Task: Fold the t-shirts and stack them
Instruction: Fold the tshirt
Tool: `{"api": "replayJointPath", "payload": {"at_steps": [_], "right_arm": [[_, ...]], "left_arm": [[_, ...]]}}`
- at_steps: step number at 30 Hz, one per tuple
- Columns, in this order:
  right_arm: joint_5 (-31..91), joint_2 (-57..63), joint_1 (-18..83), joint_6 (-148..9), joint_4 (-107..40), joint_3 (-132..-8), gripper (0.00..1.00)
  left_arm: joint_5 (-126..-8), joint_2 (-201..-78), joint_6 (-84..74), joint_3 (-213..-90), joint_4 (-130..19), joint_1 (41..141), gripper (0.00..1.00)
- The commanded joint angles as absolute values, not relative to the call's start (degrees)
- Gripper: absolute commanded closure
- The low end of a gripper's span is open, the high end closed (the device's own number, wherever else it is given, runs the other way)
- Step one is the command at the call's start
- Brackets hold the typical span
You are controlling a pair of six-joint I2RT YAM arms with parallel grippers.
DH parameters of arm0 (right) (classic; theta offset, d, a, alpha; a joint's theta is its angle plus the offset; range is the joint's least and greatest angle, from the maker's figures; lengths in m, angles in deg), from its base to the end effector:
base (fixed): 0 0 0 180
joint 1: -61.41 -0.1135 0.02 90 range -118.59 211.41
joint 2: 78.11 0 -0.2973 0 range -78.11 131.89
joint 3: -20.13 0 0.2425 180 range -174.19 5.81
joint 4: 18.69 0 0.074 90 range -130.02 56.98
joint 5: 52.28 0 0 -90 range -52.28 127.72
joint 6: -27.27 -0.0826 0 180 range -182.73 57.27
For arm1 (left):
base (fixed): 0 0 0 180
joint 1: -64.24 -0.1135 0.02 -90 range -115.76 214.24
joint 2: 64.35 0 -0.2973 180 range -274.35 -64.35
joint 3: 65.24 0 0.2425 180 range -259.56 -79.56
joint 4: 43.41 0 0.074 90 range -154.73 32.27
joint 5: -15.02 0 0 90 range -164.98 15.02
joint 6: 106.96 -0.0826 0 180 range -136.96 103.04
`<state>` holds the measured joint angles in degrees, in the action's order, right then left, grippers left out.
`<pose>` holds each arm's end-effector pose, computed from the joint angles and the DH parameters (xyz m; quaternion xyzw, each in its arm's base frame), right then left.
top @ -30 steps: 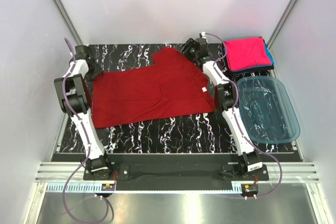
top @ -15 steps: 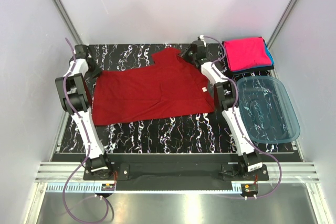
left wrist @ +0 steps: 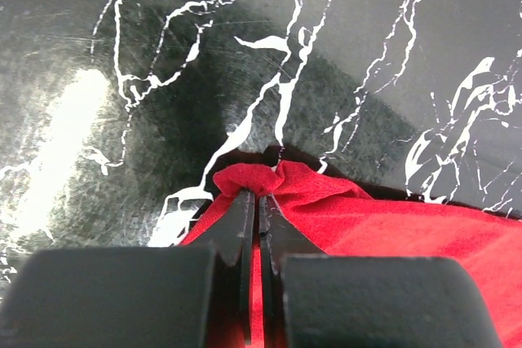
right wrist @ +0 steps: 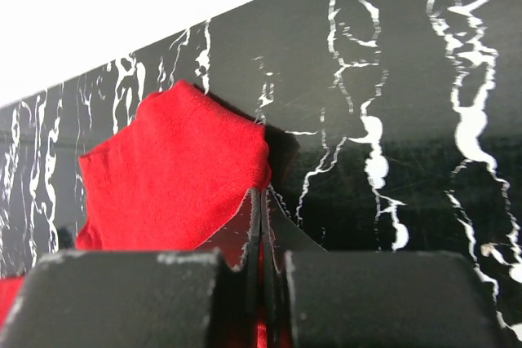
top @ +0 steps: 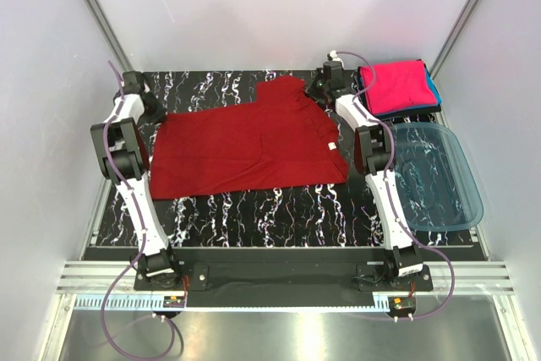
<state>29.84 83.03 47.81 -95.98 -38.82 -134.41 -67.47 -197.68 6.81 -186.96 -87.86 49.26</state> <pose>0.6596 0.1712 0.1116 0.1094 0.8431 0.2617 0.4569 0.5327 0.1314 0.1516 -0.2986 0.9067 -0.0848 0.2856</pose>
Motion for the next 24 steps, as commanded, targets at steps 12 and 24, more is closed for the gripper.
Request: {"api": "replayJointPath", "payload": {"at_steps": [12,24], "right_arm": [[21.9,73.7,47.7,-87.9,-28.2,-134.3,1.0],[19.9,64.2,47.8,-86.5,-21.0,-119.5,1.0]], "left_arm": [[-68.2,-190.1,5.5,-188.1,-88.1,48.0,1.0],[-67.8,-190.5,3.9,-186.8,-88.1,46.9,1.0]]}}
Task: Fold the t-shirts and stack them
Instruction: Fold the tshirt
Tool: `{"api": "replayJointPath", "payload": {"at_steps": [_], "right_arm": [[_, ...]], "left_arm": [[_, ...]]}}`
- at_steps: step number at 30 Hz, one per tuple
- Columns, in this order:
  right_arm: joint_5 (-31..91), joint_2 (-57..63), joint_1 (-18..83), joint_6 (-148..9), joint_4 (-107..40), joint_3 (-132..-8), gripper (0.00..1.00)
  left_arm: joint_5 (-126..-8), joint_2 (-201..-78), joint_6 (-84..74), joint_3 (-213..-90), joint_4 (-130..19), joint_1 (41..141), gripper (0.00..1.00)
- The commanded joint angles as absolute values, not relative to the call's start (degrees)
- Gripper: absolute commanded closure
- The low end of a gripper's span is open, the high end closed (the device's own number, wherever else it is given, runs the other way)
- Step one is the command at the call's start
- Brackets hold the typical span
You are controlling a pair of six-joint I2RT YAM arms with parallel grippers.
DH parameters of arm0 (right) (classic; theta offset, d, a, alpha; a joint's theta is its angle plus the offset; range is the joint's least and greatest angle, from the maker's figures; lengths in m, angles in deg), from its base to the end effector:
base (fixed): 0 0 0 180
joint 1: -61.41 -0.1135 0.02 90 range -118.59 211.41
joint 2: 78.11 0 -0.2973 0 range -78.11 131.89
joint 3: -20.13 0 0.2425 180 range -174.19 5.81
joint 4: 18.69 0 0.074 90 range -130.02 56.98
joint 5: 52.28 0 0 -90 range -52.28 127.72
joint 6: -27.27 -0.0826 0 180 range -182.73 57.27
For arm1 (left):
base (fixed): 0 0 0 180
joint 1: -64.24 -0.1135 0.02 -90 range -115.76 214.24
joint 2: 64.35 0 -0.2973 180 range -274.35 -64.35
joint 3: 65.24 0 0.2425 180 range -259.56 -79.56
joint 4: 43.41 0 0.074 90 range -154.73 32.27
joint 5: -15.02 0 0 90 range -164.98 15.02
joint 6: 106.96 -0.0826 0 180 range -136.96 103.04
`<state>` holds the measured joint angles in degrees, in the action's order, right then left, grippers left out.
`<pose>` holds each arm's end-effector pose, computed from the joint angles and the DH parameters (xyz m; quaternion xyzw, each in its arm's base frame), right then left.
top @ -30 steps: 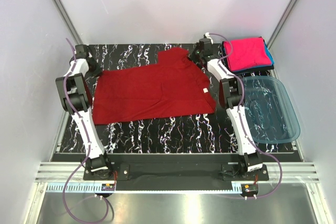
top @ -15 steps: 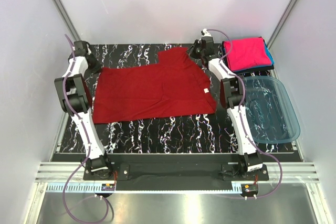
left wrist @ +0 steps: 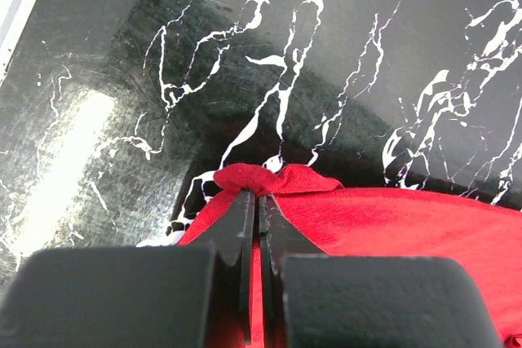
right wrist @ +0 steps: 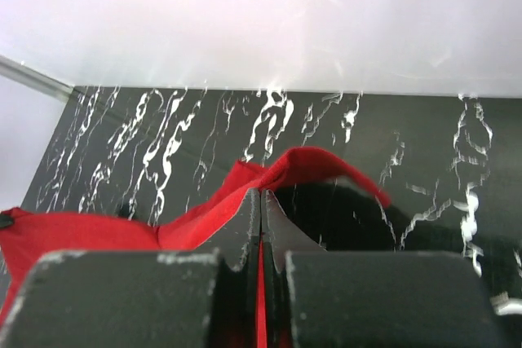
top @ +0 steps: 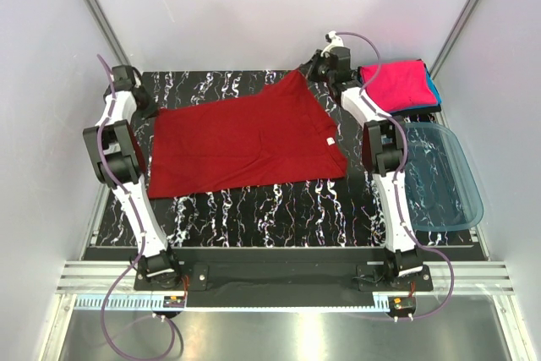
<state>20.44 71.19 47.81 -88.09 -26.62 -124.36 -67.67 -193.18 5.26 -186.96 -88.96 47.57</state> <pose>0.6419 0.1805 0.2112 -0.0142 0.7779 0.3165 0.5427 0.5219 0.1453 0.1911 -0.2955 0.8983 -0.0758 0.3162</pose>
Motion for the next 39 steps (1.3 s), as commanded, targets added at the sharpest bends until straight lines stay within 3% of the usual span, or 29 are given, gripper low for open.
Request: {"api": "replayJointPath", "payload": {"at_steps": [1,3,4,5,8,12,22,31,34,37,38,39], "right_arm": [[20.0,62.4,47.8,-86.5,-19.0,-116.0,1.0],[19.7,61.4,47.7,-86.4,-18.0,-113.5,1.0],[19.4,60.8,47.8,-86.6,-17.1,-111.5,1.0],[18.8,60.5,47.7,-86.9,-16.4,-110.6,1.0],[16.7,60.8,47.7,-88.5,-13.9,-108.0,1.0],[15.7,61.8,47.7,-88.8,-13.3,-107.5,1.0],[14.6,62.3,47.7,-90.0,-12.7,-108.4,1.0],[14.1,62.5,47.6,-90.5,-12.3,-108.4,1.0],[14.2,62.8,47.7,-90.4,-12.3,-108.6,1.0],[14.6,62.8,47.7,-90.4,-12.4,-108.6,1.0],[14.8,62.7,47.7,-90.4,-12.7,-109.0,1.0],[14.7,62.6,47.8,-90.5,-13.3,-109.6,1.0]], "left_arm": [[-67.0,-190.7,3.7,-186.8,-88.1,46.8,1.0],[-66.2,-191.4,3.7,-186.4,-88.2,46.8,0.93],[-66.8,-191.5,3.9,-186.0,-88.1,46.8,0.87],[-67.2,-191.6,4.2,-185.7,-88.2,46.9,0.74],[-68.1,-192.4,3.9,-186.3,-88.2,46.8,0.59],[-69.2,-194.7,3.4,-189.4,-88.3,46.7,0.53],[-71.5,-201.2,5.1,-197.6,-91.4,46.2,0.48],[-69.0,-204.2,6.1,-201.4,-91.6,45.8,0.5],[-68.0,-204.4,5.1,-201.4,-91.6,45.8,0.57],[-65.9,-204.6,4.3,-201.6,-91.6,45.8,0.83],[-65.1,-204.2,4.1,-201.6,-91.6,45.8,1.0],[-64.6,-204.0,4.2,-201.6,-91.6,45.8,1.0]]}}
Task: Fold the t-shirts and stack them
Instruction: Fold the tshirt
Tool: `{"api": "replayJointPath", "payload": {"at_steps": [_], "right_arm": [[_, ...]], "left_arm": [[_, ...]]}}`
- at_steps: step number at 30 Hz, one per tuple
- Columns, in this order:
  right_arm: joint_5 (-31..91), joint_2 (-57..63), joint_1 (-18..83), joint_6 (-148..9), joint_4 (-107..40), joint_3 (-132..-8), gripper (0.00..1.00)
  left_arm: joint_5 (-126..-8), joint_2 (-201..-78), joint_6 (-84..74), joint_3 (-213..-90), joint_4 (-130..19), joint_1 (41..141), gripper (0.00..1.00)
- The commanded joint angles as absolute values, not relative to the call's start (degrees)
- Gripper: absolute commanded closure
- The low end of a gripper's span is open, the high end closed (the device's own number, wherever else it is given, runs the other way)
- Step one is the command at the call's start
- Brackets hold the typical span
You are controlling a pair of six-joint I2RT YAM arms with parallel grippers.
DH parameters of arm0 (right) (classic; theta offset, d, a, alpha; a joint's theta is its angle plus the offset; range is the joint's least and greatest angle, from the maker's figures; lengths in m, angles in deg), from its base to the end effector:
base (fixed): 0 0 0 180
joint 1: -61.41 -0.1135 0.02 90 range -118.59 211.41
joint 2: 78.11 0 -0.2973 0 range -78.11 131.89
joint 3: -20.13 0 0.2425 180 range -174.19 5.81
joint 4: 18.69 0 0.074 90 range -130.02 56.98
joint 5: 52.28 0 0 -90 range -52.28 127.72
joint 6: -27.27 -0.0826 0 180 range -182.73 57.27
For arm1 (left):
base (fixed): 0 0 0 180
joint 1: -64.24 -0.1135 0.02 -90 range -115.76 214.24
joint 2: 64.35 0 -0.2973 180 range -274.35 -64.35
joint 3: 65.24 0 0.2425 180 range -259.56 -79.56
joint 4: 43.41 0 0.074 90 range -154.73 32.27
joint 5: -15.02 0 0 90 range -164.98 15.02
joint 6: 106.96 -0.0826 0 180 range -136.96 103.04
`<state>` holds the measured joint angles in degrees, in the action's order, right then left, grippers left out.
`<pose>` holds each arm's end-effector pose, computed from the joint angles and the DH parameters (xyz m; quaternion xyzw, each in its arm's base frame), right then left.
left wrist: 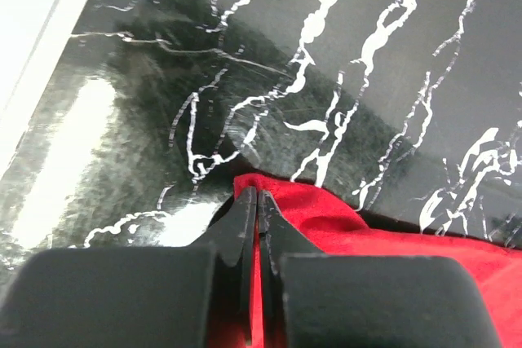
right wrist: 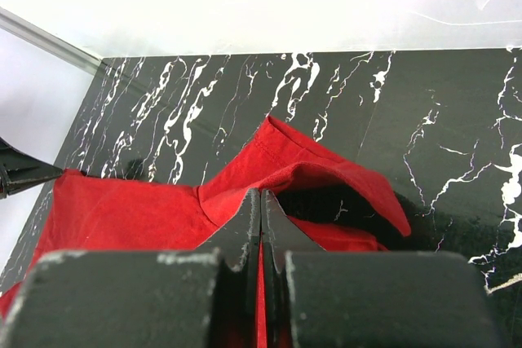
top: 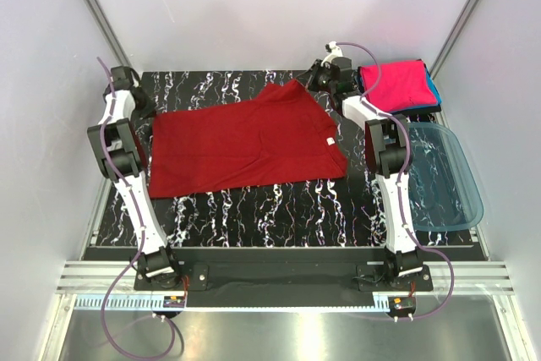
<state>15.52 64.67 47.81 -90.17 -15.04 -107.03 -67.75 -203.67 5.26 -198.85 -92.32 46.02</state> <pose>0.6123 0.1802 0.1968 -0.0285 0.7715 0.3566 0.5261 0.5514 0.1705 0.1560 -0.3106 0.8988 -0.0706 0.3010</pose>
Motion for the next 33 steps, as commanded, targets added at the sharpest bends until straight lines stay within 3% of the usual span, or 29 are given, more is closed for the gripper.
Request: {"api": "replayJointPath", "payload": {"at_steps": [1,25,33], "right_arm": [[14.3,62.8,47.9,-90.4,-14.4,-110.5,1.0],[14.2,52.6,49.2,-88.4,-12.4,-100.5,1.0],[14.7,46.4,49.3,-87.6,-9.8,-90.5,1.0]], "left_arm": [[-64.2,-203.7,4.0,-201.5,-91.6,45.8,1.0],[-63.4,-189.9,5.5,-187.8,-87.7,43.8,1.0],[-64.2,-182.0,5.4,-178.8,-86.5,43.3,1.0]]}}
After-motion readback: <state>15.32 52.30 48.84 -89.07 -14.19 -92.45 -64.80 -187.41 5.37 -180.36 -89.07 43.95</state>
